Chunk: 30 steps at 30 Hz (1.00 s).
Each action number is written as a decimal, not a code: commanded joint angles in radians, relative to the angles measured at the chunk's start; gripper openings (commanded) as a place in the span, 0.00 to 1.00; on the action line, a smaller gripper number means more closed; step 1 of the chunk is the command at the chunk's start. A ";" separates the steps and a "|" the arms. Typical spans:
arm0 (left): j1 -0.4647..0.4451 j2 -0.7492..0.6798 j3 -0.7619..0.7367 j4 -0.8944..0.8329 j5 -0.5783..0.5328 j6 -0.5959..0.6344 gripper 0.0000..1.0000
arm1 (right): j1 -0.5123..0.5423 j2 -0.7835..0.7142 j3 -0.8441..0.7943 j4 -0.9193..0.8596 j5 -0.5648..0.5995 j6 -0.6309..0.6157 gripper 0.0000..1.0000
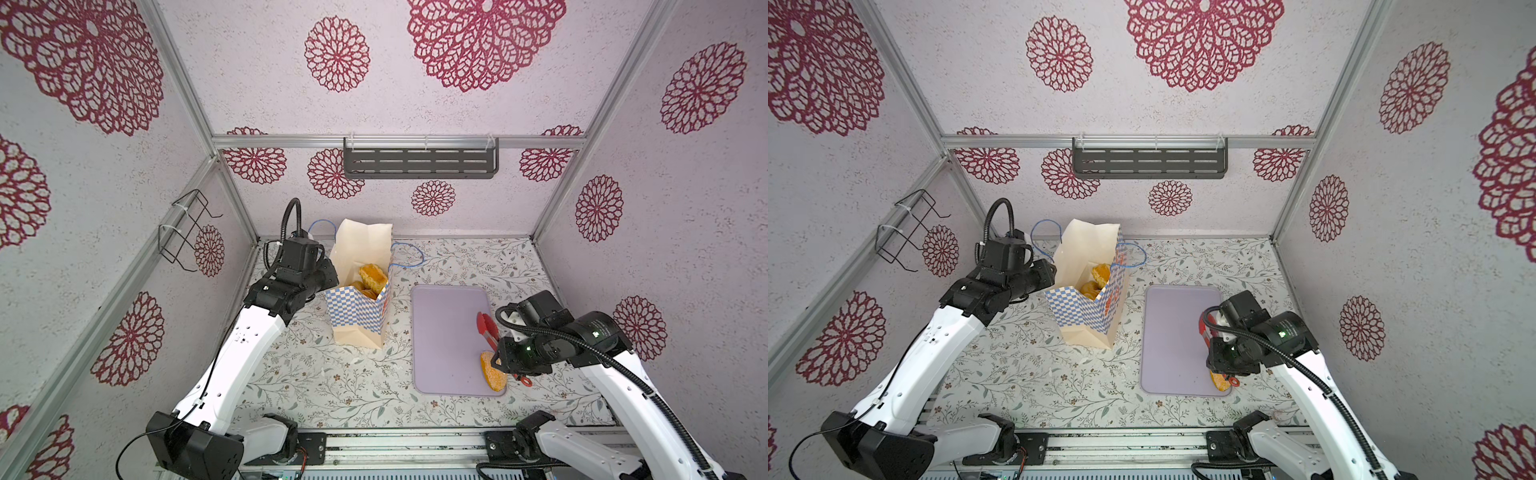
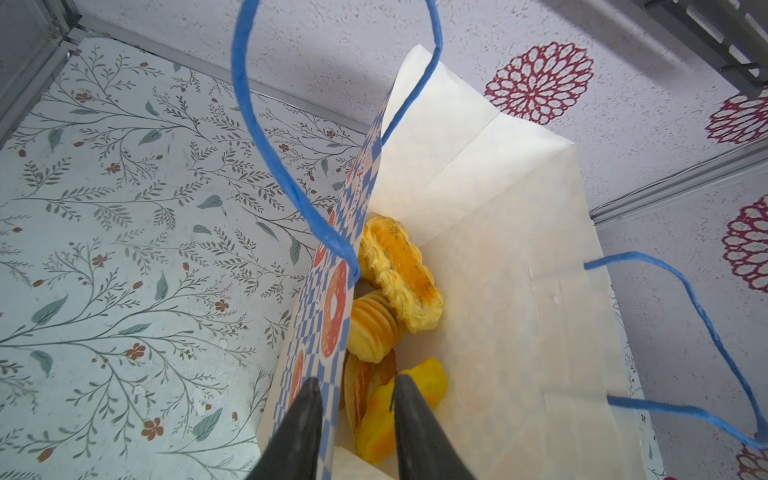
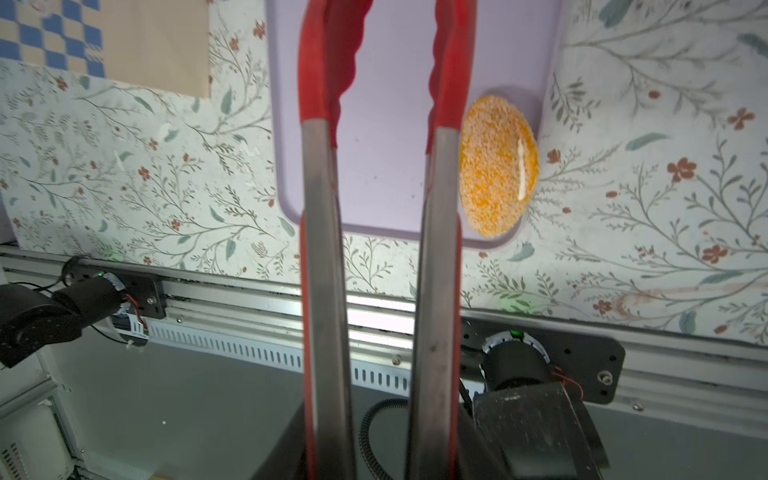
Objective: Place the fake bread into the paper bag
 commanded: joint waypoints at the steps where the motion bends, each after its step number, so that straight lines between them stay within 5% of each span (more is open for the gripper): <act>1: -0.002 -0.025 -0.014 0.045 0.007 0.018 0.33 | -0.004 -0.031 -0.048 -0.052 -0.040 0.017 0.37; 23: 0.053 -0.049 -0.091 0.162 0.129 0.021 0.35 | -0.008 -0.127 -0.275 0.021 0.154 0.288 0.41; 30: 0.064 -0.055 -0.102 0.174 0.155 0.021 0.35 | -0.032 -0.132 -0.322 0.106 0.073 0.347 0.41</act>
